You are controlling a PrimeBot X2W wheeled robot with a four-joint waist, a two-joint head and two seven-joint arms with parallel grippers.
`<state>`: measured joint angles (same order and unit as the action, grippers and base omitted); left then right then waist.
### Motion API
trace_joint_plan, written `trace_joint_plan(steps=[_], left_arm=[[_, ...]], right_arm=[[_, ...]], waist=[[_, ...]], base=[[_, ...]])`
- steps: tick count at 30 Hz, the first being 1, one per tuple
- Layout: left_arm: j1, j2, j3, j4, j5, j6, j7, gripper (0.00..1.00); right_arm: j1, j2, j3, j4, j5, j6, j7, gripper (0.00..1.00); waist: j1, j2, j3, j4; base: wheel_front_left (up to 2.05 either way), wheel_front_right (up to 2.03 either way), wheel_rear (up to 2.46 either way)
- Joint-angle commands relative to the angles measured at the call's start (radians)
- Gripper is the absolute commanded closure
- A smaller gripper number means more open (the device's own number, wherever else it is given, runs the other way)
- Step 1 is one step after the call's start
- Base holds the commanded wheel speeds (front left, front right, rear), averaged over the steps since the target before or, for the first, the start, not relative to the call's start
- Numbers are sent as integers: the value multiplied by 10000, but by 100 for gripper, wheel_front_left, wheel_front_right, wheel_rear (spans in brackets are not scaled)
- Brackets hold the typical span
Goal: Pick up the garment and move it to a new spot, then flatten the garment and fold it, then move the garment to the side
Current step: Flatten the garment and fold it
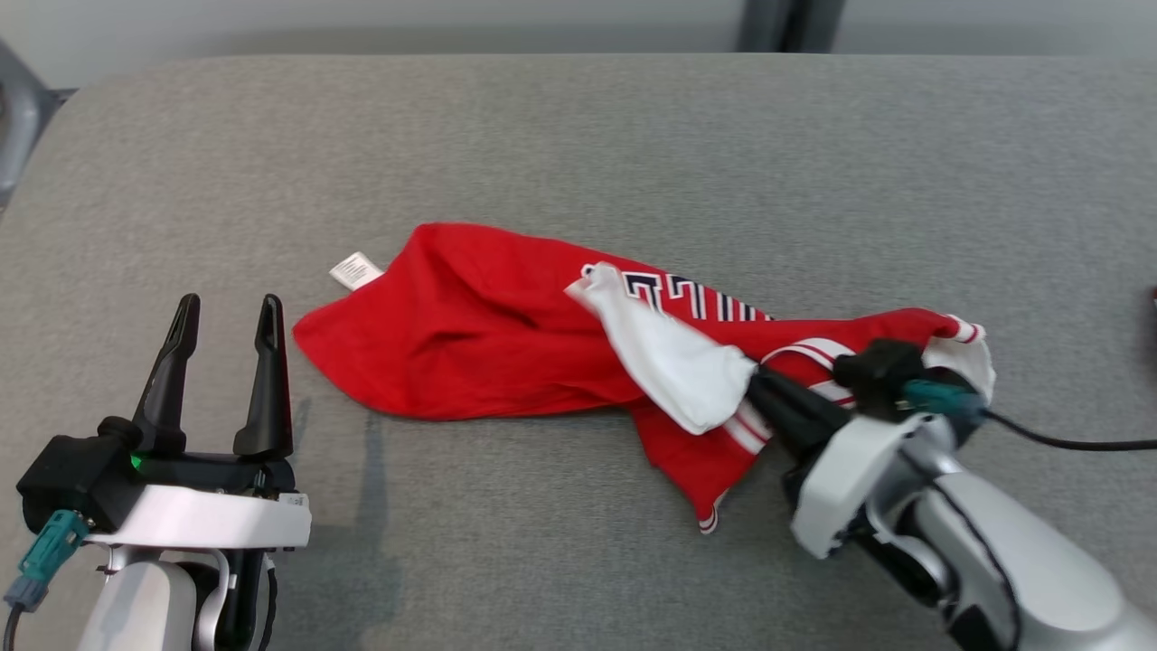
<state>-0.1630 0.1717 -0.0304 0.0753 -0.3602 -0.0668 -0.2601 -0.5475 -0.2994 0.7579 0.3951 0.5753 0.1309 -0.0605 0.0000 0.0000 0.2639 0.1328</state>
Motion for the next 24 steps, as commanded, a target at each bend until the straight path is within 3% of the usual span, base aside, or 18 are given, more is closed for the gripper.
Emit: trace_joint_plan(steps=[1, 6, 13, 20, 21, 22, 24], left_arm=[[107, 12, 48, -78, 113, -4, -28, 0], [163, 116, 128, -193, 170, 1, -29, 0], [162, 200, 141, -151, 108, -24, -29, 0], [25, 198, 4, -119, 89, -44, -28, 0], [18, 204, -22, -114, 88, -48, -17, 0], [9, 200, -48, -108, 86, -52, -5, 0], [20, 219, -72, -98, 87, -52, 15, 0]], right_arm=[[316, -251, -489, -351, -42, -3, 40, 100], [1250, -767, -2340, -1756, -390, -1, 397, 100], [2588, -573, -4012, -3513, -133, -3, 1388, 100], [3508, 173, -4565, -3316, 197, -1, 1563, 100], [3539, 205, -4669, -3143, 107, -1, 1430, 73], [3565, 340, -4770, -2990, 133, -1, 1284, 2], [3639, 480, -4936, -2729, 102, -1, 982, 0]], waist=[[0, 0, -71, -424], [0, 0, -59, -859], [0, 0, -53, -1162], [0, 0, -2, -1253], [0, 0, 2, -1252], [0, 0, 1, -1250], [0, 0, -20, -1249]], base=[[0, 0, 0], [0, 0, 0], [0, 0, 0], [0, 0, 0], [0, 0, 0], [0, 0, 0], [0, 0, 0]])
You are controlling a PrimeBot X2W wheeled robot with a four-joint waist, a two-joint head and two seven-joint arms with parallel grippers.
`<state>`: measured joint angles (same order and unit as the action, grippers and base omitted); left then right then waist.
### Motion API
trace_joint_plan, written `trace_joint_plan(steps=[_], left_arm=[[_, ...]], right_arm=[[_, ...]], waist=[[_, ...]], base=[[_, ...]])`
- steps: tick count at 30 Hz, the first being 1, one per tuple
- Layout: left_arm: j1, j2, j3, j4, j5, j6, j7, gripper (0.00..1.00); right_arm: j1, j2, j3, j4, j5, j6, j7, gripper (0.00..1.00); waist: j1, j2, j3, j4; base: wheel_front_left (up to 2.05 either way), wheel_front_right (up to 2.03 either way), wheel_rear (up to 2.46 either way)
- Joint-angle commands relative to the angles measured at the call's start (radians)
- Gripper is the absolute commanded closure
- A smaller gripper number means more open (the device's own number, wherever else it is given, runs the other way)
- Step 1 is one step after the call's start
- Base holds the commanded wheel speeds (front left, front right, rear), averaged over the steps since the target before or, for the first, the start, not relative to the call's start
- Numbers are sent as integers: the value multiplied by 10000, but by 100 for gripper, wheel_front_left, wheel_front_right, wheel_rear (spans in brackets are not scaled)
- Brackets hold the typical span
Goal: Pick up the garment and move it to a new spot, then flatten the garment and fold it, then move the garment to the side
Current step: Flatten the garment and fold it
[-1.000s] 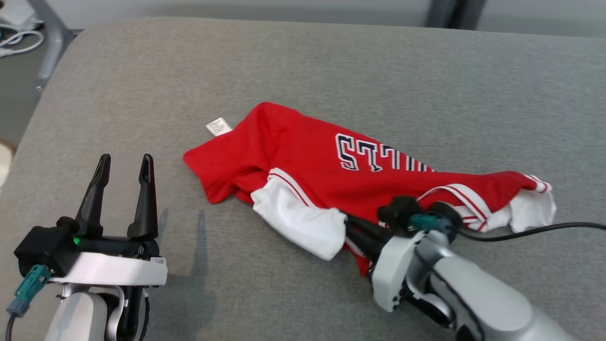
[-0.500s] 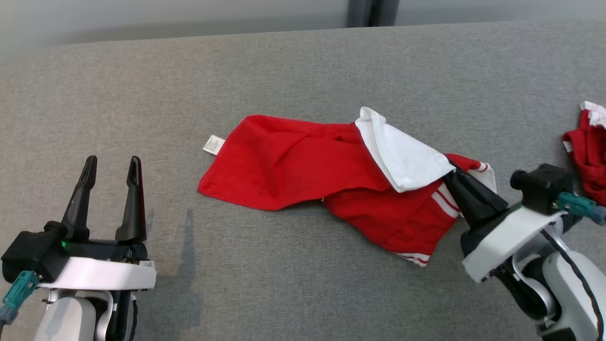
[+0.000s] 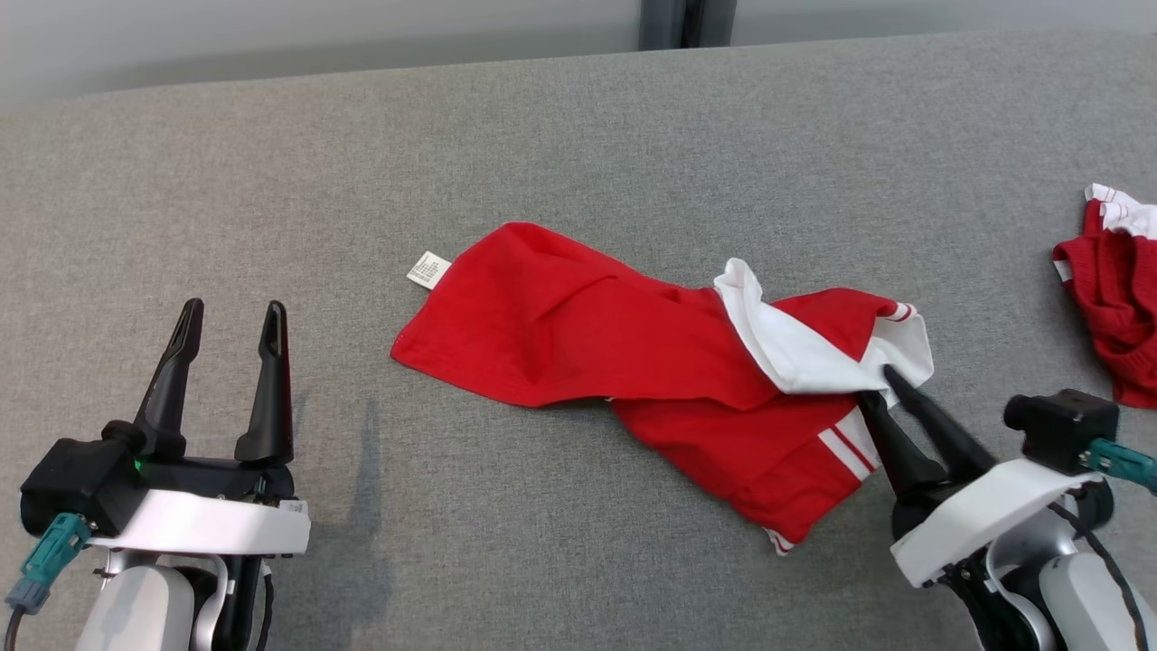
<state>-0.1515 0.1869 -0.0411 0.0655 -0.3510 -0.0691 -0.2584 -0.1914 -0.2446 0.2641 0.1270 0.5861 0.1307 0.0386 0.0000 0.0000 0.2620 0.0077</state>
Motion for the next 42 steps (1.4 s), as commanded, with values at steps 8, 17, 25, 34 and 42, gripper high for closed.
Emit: trace_joint_plan(steps=[8, 17, 25, 34, 42], left_arm=[[280, 102, 6, -35, -35, 140, 102, 0], [867, 152, -15, -193, -78, 348, 326, 0], [1231, 166, -181, -380, -53, 435, 558, 0], [1236, 128, -313, -490, -128, 485, 676, 0], [698, 82, -852, -320, -196, 201, 1226, 0]], right_arm=[[530, 293, -1471, 203, -715, 1, -1273, 0], [994, 782, -2938, -1374, -3149, 1, -1710, 0], [1556, 1125, -2980, -2435, -3585, 1, -1135, 0], [1731, 1288, -3034, -2728, -3578, 1, -916, 0], [1548, 1322, -2939, -2827, -3533, 1, -887, 0]], waist=[[0, 0, -324, -117], [0, 0, -971, -194], [0, 0, -1218, -160], [0, 0, -1146, -168], [0, 0, -874, -324]], base=[[0, 0, 0], [0, 0, 0], [0, 0, 0], [0, 0, 0], [0, 0, 0]])
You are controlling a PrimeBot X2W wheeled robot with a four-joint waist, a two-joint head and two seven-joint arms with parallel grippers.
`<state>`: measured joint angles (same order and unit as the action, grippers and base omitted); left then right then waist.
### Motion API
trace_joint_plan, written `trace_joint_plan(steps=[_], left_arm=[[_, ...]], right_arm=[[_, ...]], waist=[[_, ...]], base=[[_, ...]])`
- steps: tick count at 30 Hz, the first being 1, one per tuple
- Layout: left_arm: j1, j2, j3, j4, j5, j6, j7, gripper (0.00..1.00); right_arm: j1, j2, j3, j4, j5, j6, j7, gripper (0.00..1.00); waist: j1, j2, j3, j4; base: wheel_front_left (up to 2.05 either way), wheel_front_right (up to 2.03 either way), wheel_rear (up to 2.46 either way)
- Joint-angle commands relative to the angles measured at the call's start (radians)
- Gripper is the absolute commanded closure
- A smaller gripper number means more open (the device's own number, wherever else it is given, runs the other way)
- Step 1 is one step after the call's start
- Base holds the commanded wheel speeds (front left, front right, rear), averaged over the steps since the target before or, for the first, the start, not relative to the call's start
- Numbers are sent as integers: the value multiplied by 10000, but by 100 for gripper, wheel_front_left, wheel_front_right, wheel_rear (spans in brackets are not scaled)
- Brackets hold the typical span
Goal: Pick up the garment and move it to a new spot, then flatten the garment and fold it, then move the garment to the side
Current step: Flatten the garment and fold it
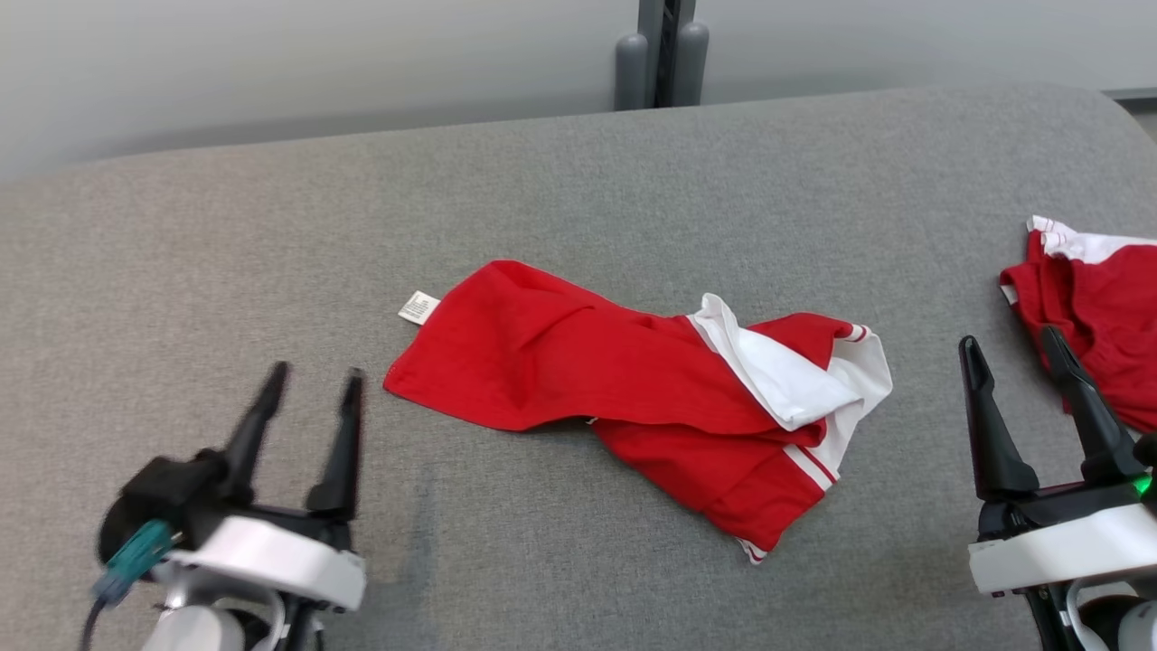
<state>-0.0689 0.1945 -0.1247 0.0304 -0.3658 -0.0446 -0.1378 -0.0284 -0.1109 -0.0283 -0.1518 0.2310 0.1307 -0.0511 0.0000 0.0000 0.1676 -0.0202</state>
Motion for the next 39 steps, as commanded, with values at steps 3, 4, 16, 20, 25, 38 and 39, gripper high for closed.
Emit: trace_joint_plan(steps=[3, 4, 16, 20, 25, 38, 39], left_arm=[[-537, -87, -414, 514, -375, -325, 732, 0], [-694, -84, -512, 759, -442, -366, 995, 0], [-2091, 262, -39, 3600, -1113, -210, 1829, 0], [-2487, 241, 88, 4319, -1490, -382, 1861, 0], [-2802, 324, -40, 4837, -1645, -622, 1634, 100], [-4030, 1570, -13, 2647, -396, -257, 132, 100], [-4134, 1672, -12, 2249, -261, -188, 122, 100]], right_arm=[[-235, 8, 161, 6, 69, 1, -27, 0], [-296, 11, 224, 49, 82, 1, -62, 0], [-715, 186, 651, 604, 355, 1, -457, 0], [-809, 234, 709, 776, 435, 1, -572, 0], [-874, 271, 681, 908, 520, 1, -664, 0], [-754, 281, 372, 945, 635, 1, -641, 0], [-743, 281, 360, 940, 629, 1, -624, 0]], waist=[[0, 0, 313, -246], [0, 0, 403, -335], [0, 0, 1384, -1388], [0, 0, 1485, -1581], [0, 0, 1499, -1685], [0, 0, 1297, -1393], [0, 0, 1270, -1354]], base=[[0, 0, 0], [0, 0, 0], [0, 0, 0], [0, 0, 0], [0, 0, 0], [0, 0, 0], [0, 0, 0]])
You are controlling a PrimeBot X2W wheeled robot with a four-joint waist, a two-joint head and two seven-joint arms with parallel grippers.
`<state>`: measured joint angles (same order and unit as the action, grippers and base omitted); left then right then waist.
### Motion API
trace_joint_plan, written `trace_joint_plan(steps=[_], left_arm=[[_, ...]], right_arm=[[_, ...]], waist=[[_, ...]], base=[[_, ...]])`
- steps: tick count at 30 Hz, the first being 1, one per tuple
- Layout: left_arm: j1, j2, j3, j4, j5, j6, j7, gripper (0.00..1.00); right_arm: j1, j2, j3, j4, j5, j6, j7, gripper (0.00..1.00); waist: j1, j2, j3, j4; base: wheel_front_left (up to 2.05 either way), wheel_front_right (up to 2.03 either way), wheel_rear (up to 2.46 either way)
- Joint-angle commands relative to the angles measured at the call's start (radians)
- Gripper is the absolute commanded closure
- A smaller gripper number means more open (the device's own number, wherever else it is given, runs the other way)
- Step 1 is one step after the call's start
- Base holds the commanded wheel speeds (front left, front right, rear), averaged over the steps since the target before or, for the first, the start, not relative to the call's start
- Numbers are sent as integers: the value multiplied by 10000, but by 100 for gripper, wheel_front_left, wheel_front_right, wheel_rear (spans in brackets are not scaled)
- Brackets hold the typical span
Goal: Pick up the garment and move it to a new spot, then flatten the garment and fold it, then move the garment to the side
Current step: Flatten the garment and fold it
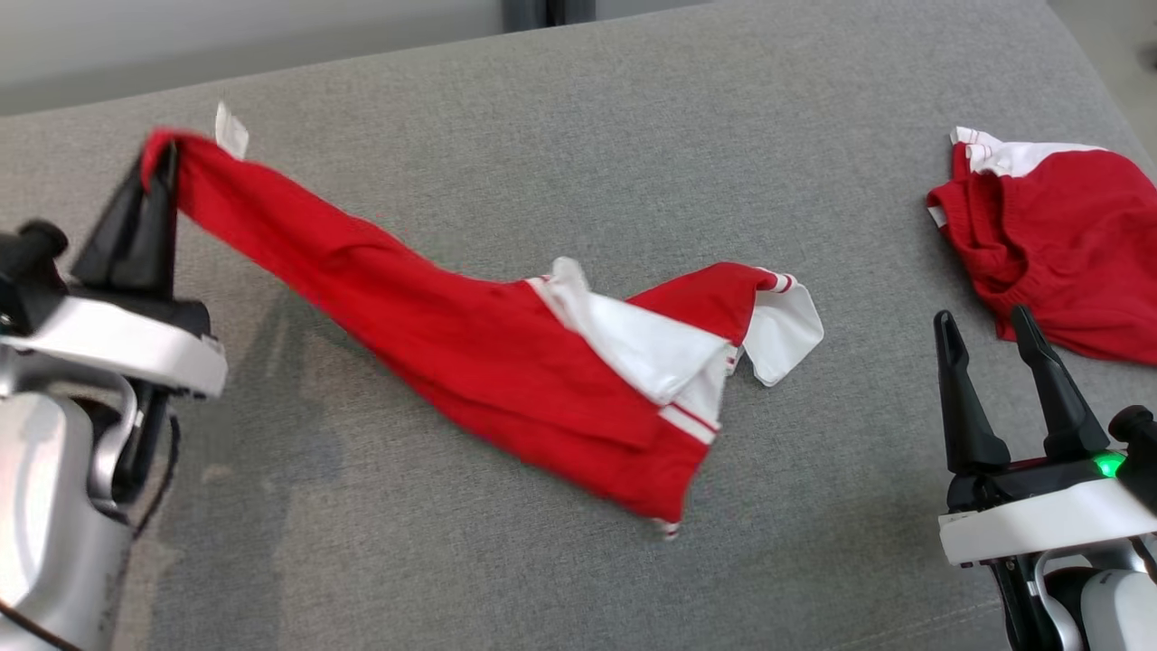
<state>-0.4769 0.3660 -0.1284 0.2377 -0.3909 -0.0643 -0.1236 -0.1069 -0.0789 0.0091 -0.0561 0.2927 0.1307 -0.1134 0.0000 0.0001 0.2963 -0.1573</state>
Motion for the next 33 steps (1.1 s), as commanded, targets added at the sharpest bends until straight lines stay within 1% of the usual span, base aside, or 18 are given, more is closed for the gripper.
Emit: trace_joint_plan(steps=[1, 5, 7, 9, 11, 14, 18, 22, 24, 25, 28, 29, 30, 32, 33], left_arm=[[-120, 97, 6, -213, 155, 73, 24, 100], [-379, 576, 13, -1886, 534, 203, 189, 100], [-369, 792, -4, -2733, 630, 135, 300, 100], [-27, 935, -44, -3428, 637, 105, 566, 100], [565, 947, -185, -4079, 564, 147, 888, 100], [1760, 790, -323, -4733, 342, 442, 1288, 100], [3484, 283, -466, -4554, -103, 853, 1283, 100], [4580, -314, -655, -3906, -435, 1089, 906, 100], [4851, -519, -749, -3464, -561, 1057, 681, 100], [4967, -684, -834, -2911, -736, 905, 440, 100], [4813, -968, -921, -2054, -1004, 595, 18, 100], [4740, -1044, -927, -1835, -1051, 543, -126, 57], [4669, -1111, -910, -1667, -1101, 493, -298, 0], [4562, -1224, -828, -1377, -1222, 376, -643, 0], [4506, -1270, -751, -1321, -1192, 387, -832, 0]], right_arm=[[49, -38, -30, -20, 5, 1, 15, 0], [103, -32, -77, -33, 25, 1, 36, 0], [113, -24, -98, -31, 23, 1, 43, 0], [150, -21, -107, -19, 37, 1, 39, 0], [191, -13, -111, -9, 49, 1, 39, 0], [261, 1, -138, 9, 78, 1, 36, 0], [305, 24, -161, 25, 130, 1, 56, 0], [273, -60, -176, 48, 123, 1, 135, 0], [234, -101, -189, 44, 108, 1, 207, 0], [208, -139, -206, 17, 114, 1, 282, 0], [212, -176, -249, -23, 118, 1, 380, 0], [220, -183, -260, -42, 115, 1, 419, 0], [234, -199, -274, -62, 110, 1, 421, 0], [283, -232, -330, -123, 100, 1, 507, 0], [317, -242, -376, -148, 65, 1, 521, 0]], waist=[[0, -1, -42, 55], [0, -1, -129, 212], [0, -1, -150, 286], [0, -1, -173, 344], [0, -1, -186, 381], [0, -1, -176, 444], [0, -1, -105, 587], [0, -1, -70, 796], [0, -1, -65, 906], [0, -1, -75, 1009], [0, -1, -121, 1145], [0, -1, -143, 1179], [0, -1, -175, 1216], [0, -1, -256, 1281], [0, -1, -300, 1313]], base=[[0, 0, 0], [0, 0, 0], [0, 0, 0], [0, 0, 0], [0, 0, 0], [0, 0, 0], [0, 0, 0], [0, 0, 0], [0, 0, 0], [0, 0, 0], [0, 0, 0], [0, 0, 0], [0, 0, 0], [0, 0, 0], [0, 0, 0]])
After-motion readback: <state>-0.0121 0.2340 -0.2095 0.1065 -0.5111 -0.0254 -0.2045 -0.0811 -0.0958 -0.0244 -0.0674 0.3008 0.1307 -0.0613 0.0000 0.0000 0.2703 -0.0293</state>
